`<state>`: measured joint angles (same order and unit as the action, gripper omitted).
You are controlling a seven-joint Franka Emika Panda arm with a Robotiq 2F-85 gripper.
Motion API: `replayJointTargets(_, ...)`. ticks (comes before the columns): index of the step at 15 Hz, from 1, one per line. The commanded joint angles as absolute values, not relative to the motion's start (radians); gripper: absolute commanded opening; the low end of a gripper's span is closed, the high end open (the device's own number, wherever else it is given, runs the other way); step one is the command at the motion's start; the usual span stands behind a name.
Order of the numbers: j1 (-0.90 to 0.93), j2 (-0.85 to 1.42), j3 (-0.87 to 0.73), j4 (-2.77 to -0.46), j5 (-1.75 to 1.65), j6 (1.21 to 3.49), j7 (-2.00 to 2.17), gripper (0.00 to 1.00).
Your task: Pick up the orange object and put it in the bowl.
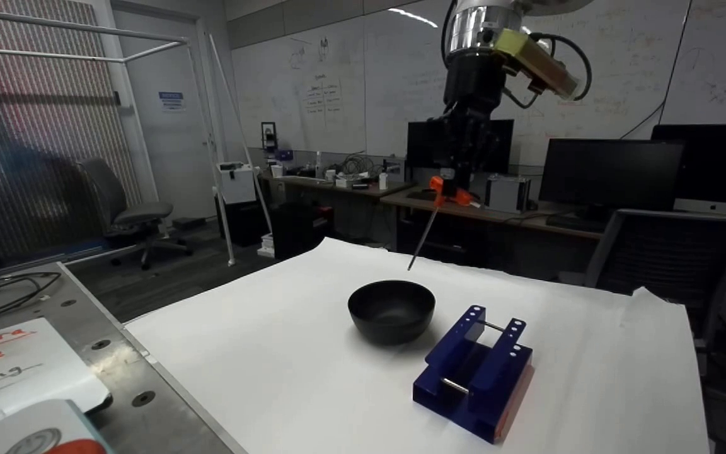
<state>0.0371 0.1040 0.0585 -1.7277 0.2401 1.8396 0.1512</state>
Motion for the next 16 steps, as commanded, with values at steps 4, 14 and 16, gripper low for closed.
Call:
replayJointTargets(4,0.047,0.207,0.043,-1.828,0.319,2.284,0.316,0.09)
replayJointTargets(14,0.030,0.412,0.026,-1.822,0.369,2.452,0.486,0.10)
replayJointTargets(16,0.024,0.419,0.029,-1.820,0.400,2.446,0.481,0.14)
